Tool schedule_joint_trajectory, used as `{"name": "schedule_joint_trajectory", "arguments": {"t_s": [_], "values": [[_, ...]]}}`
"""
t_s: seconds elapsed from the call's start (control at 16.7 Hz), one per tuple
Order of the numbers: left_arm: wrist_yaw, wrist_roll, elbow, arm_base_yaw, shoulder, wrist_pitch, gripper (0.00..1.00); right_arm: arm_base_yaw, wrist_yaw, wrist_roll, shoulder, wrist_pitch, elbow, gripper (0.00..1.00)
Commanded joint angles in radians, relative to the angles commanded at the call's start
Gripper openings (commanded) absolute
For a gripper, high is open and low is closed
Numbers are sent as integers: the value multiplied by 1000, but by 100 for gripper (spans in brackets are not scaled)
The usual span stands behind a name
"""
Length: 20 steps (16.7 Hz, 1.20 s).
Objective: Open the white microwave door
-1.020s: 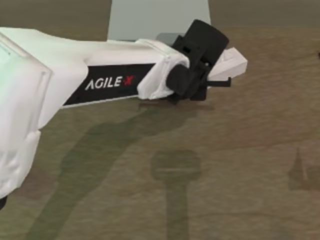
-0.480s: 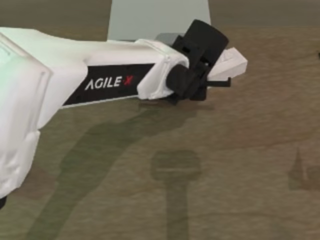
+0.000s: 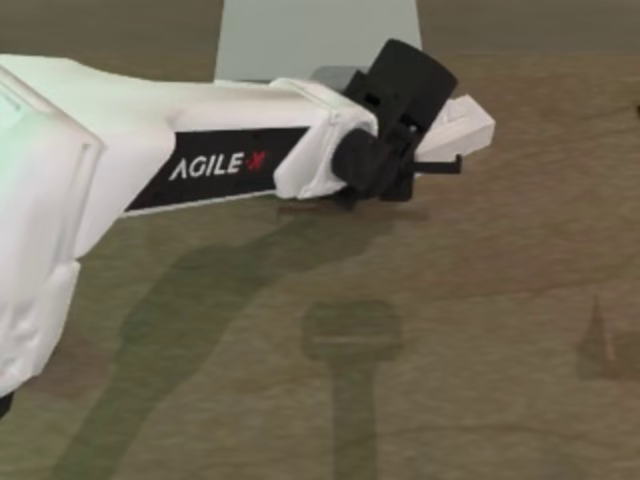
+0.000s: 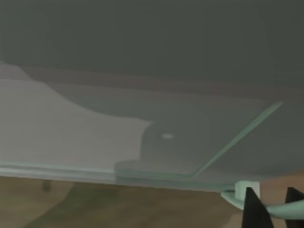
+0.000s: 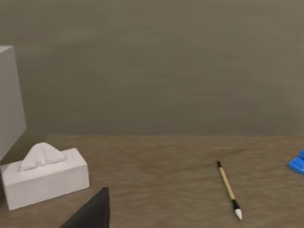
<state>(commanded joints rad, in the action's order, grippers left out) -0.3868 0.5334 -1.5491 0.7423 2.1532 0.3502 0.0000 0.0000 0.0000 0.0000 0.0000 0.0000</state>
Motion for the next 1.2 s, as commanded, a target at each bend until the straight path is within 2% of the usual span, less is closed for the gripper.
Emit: {"name": "schedule_joint_trajectory", "arguments": {"t_s": [1.2], "values": [[19,-29,39,-3,-23,-26,0,0,0,0,0,0,0,100]]}}
